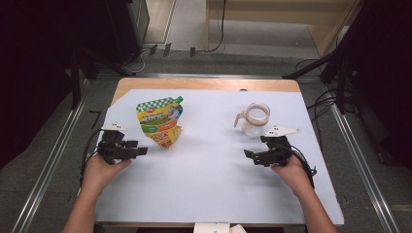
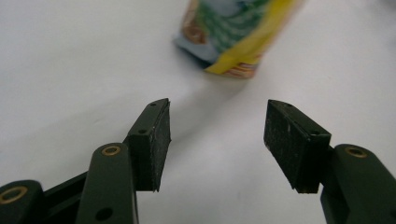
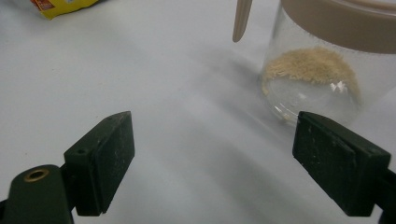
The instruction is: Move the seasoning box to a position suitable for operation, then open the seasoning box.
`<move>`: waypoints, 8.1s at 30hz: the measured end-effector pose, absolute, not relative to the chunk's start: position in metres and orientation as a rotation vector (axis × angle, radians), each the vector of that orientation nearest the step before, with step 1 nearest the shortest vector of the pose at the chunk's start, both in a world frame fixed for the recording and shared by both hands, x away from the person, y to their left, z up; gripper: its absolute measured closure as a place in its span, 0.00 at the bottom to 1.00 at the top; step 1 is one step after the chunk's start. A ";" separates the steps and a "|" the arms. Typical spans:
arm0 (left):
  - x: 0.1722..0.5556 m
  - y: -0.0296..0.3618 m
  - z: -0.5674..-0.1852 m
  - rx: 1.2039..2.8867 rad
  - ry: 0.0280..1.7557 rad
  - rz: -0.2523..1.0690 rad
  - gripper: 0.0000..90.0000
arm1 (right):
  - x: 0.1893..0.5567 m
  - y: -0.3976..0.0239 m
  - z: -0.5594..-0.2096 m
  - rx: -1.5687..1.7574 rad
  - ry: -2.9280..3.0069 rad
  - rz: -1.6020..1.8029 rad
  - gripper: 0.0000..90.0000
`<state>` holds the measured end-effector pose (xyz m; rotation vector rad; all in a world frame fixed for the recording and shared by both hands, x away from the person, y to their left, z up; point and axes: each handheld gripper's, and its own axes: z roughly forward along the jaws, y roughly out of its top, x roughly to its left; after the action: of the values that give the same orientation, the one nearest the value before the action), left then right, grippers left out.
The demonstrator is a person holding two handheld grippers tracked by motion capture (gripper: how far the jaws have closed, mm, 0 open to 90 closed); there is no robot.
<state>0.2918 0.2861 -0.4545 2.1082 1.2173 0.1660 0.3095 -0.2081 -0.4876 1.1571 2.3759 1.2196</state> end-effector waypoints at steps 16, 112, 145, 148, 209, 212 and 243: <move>0.283 0.266 -0.440 2.166 1.054 0.103 0.51 | 0.301 -0.209 -0.474 1.085 2.380 1.229 0.15; 0.246 0.214 -0.424 2.184 0.859 0.069 0.41 | 0.375 -0.188 -0.498 1.195 1.974 1.289 0.13; 0.261 0.196 -0.423 2.184 0.781 0.045 0.40 | 0.307 -0.129 -0.484 0.973 2.214 1.422 0.13; 0.263 0.195 -0.424 2.192 0.776 0.042 0.40 | 0.297 -0.122 -0.484 0.949 2.245 1.436 0.13; 0.293 0.128 -0.444 2.262 0.697 -0.031 1.00 | 0.227 -0.160 -0.460 0.911 2.475 1.345 1.00; 0.292 0.126 -0.446 2.268 0.691 -0.026 1.00 | 0.230 -0.158 -0.464 0.931 2.487 1.332 1.00; 0.272 0.112 -0.448 2.288 0.611 -0.081 1.00 | 0.251 -0.155 -0.473 1.052 2.440 1.303 1.00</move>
<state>0.2719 0.1118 -0.4480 2.2881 0.6110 -0.0812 0.2509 -0.1554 -0.4731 1.0517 2.4400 1.3029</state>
